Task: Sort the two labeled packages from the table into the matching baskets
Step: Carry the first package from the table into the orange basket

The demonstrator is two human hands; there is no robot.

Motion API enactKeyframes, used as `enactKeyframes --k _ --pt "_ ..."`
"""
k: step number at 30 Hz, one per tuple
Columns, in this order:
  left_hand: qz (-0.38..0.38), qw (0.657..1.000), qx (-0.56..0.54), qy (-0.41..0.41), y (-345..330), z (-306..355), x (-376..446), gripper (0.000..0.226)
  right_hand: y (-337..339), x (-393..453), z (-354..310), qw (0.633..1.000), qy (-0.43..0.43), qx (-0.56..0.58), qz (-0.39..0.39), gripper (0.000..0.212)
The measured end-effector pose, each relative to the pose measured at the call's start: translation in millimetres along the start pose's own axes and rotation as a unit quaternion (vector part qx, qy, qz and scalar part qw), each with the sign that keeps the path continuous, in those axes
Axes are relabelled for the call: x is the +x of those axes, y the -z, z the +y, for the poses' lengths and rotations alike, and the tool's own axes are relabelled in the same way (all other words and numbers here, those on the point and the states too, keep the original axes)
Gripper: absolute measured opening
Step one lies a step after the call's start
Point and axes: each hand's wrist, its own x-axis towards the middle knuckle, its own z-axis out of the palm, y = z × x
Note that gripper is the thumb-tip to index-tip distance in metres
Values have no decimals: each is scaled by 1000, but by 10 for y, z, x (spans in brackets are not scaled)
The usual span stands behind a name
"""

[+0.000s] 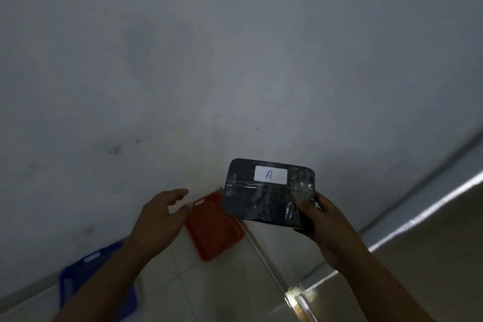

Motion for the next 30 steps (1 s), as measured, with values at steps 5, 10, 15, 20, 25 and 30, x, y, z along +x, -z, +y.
enactKeyframes --k 5,10,15,20,25,30 --pt "53 997 13 61 -36 -173 188 38 -134 731 -3 997 -29 -9 -65 29" --pt "91 992 17 88 66 -465 490 37 -525 1319 100 995 -49 -17 -90 33" --pt "86 989 6 118 108 -848 856 36 -867 1845 286 997 -44 -33 -63 40" --pt "80 986 -3 147 4 -1257 1193 38 -1142 2420 607 993 -59 -65 -80 44" --pt "110 977 -1 185 -378 -1849 1492 40 -1315 3173 1230 982 -71 -109 -137 46" --pt "127 972 40 195 -1026 -2701 1806 43 -1419 3923 2205 973 -84 -125 -176 39"
